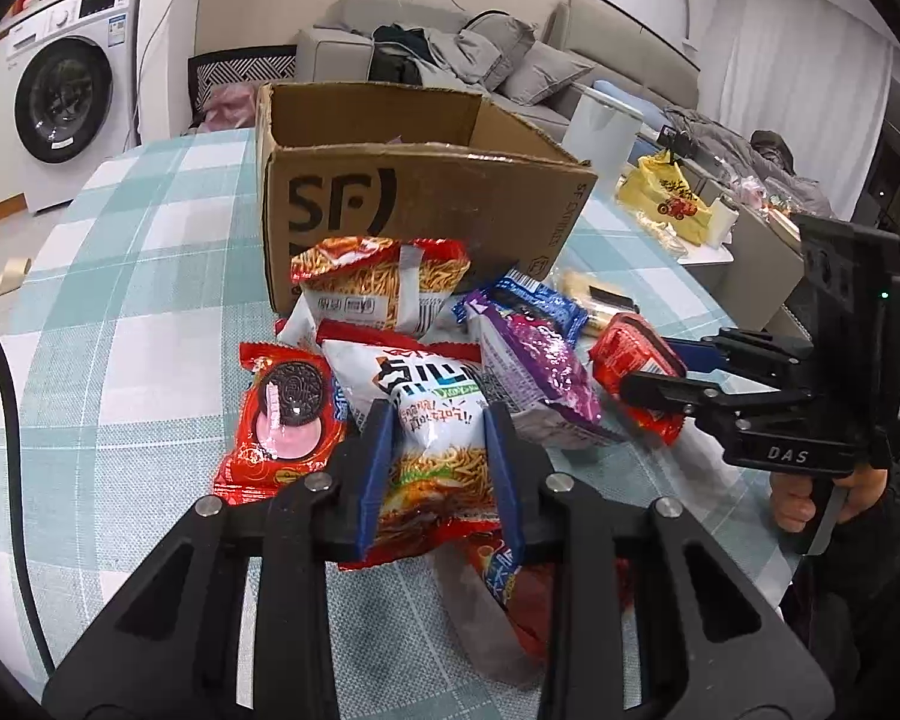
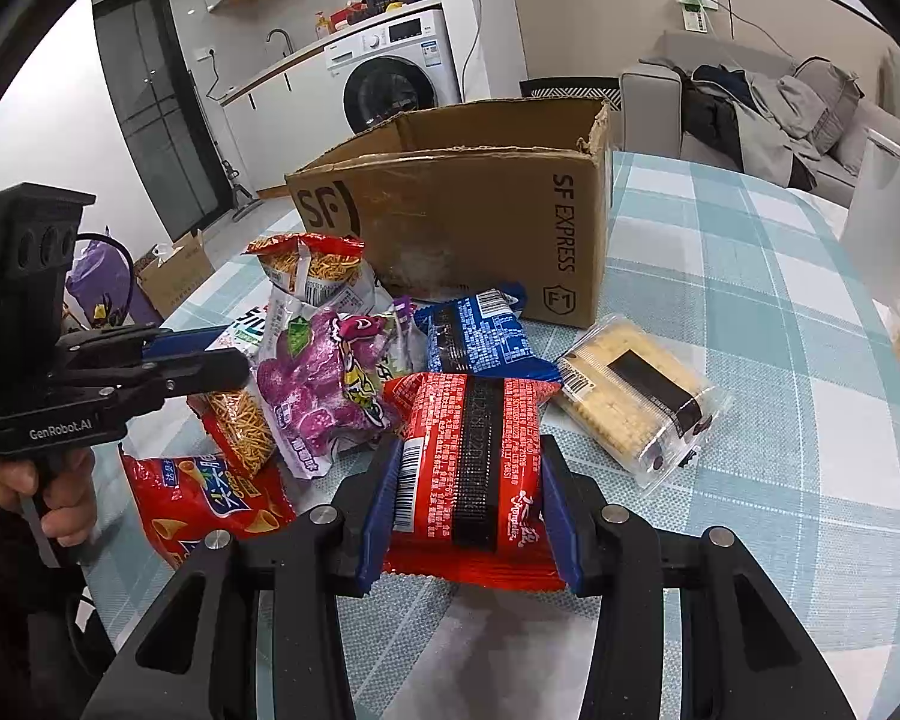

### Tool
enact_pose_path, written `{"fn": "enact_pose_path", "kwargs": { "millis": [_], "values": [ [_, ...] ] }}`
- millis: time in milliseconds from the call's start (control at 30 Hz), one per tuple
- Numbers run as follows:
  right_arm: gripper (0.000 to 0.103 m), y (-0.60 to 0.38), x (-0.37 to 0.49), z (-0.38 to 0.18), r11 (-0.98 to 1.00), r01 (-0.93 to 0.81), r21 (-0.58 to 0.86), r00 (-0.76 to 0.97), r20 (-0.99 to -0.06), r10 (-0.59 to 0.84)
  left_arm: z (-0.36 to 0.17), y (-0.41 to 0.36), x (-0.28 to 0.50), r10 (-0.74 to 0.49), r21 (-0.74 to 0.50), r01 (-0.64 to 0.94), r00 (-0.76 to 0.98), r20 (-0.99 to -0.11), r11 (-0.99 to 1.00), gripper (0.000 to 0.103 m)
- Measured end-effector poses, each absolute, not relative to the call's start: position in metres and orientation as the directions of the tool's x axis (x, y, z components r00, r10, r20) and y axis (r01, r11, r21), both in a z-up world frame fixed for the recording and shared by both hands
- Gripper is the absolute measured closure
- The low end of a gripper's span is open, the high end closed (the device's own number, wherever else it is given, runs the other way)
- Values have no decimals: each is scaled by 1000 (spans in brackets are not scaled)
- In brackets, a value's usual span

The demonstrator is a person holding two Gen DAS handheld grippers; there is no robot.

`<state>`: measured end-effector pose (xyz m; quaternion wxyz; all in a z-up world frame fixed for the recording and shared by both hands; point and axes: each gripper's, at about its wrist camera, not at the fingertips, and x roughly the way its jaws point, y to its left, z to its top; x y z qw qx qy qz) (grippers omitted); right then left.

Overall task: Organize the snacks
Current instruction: 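Grasp the white noodle-snack bag with blue lettering with the left tool, then lift both held packs and carry them over the cardboard box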

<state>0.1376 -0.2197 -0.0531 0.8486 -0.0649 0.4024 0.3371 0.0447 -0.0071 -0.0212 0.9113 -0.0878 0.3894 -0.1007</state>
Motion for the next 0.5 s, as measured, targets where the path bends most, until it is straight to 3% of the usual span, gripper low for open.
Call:
{"fn": "enact_pose_path", "kwargs": {
  "millis": [200, 500],
  "values": [
    [59, -219, 137, -53, 764, -625, 162, 444, -731, 519, -38, -12, 59, -226, -224, 82, 619, -752, 971, 55],
    [59, -221, 138, -52, 760, -627, 171, 448, -719, 531, -44, -9, 59, -235, -238, 84, 642, -730, 968, 63]
  ]
}}
